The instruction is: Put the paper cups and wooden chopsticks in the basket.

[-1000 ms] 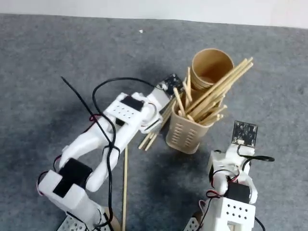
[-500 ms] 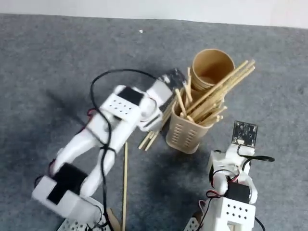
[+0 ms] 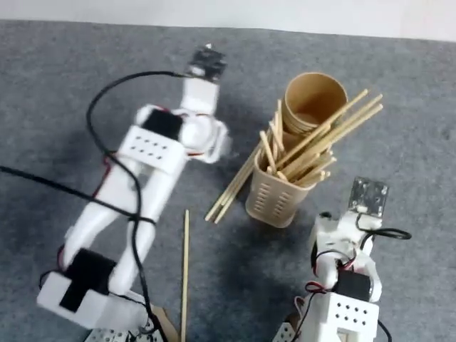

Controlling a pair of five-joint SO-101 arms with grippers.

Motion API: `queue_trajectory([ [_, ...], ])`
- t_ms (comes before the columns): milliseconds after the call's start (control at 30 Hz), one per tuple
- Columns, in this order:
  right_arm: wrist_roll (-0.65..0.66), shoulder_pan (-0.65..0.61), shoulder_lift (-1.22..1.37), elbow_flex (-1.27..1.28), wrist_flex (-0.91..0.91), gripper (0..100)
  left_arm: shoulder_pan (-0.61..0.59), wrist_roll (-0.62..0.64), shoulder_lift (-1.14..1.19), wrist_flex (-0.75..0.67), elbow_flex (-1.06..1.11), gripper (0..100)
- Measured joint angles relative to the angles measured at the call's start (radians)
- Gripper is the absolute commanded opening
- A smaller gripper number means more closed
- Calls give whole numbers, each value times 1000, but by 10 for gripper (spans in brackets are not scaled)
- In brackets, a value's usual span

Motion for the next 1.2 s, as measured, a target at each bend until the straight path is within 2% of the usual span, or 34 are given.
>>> queue_trajectory([
  [167,-2,0,0,0,-166,288,132,26,80,38,-97,238],
  [267,-2,-3,0,0,-319,288,164,29,109,43,-121,238],
  [367,-3,-66,2,0,-422,288,187,32,121,43,-132,238],
  [600,-5,-187,2,0,-453,288,238,21,121,43,-132,238],
  [767,-6,-206,2,-9,-453,288,238,20,120,43,-138,238],
  [867,34,-209,3,-46,-414,288,239,15,121,43,-172,238],
  [1000,106,-209,3,-120,-256,288,242,-11,121,61,-196,238],
  [1200,140,-115,2,-218,2,288,311,-60,120,72,-201,238],
])
